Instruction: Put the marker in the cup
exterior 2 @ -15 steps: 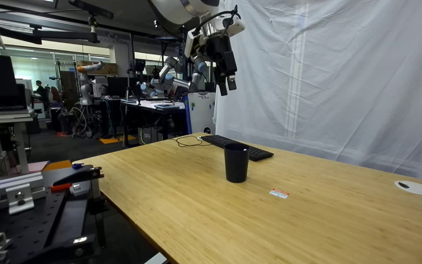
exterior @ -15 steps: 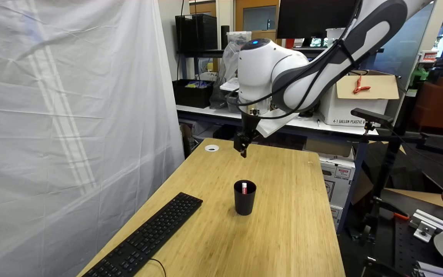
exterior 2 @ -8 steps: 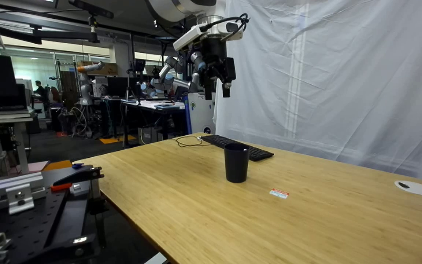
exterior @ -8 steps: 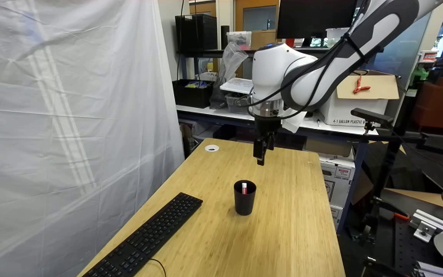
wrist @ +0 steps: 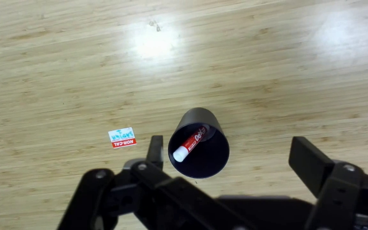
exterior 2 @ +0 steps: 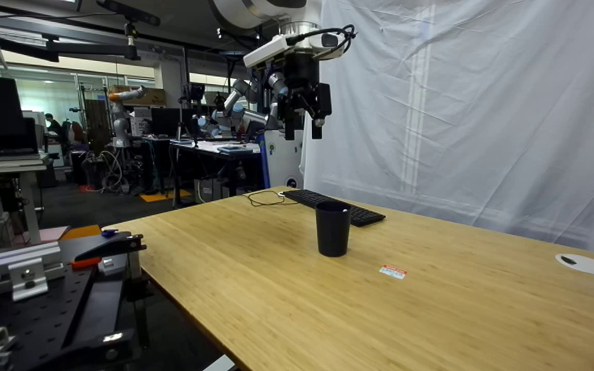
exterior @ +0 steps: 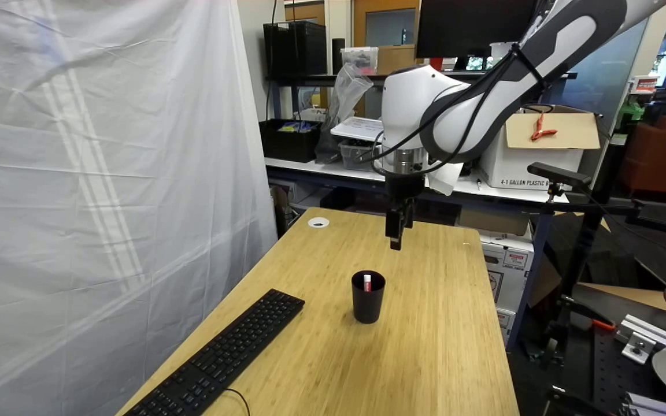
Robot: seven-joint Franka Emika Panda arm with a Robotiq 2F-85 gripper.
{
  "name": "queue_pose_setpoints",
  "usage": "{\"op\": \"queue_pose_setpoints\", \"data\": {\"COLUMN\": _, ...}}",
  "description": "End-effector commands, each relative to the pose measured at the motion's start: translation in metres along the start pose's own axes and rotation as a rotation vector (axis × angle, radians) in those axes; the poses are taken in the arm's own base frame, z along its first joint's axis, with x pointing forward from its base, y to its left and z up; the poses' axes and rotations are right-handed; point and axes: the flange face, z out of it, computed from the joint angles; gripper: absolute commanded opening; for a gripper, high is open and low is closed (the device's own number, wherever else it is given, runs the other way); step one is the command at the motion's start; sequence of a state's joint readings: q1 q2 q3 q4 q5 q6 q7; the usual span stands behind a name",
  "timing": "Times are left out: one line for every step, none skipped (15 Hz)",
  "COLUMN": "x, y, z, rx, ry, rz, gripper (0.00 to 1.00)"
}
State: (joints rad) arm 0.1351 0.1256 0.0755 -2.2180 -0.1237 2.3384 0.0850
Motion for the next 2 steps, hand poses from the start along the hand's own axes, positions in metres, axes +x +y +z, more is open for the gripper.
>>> {"op": "queue_pose_setpoints", "data": {"x": 0.0002, "y": -0.0001, "z": -0.0007, "rx": 0.0, "ry": -0.001, "rz": 0.0, "gripper": 1.0}}
{"op": "queue_pose_setpoints", "data": {"x": 0.0002, "y": -0.0001, "z": -0.0007, "rx": 0.0, "ry": -0.001, "rz": 0.0, "gripper": 1.0}}
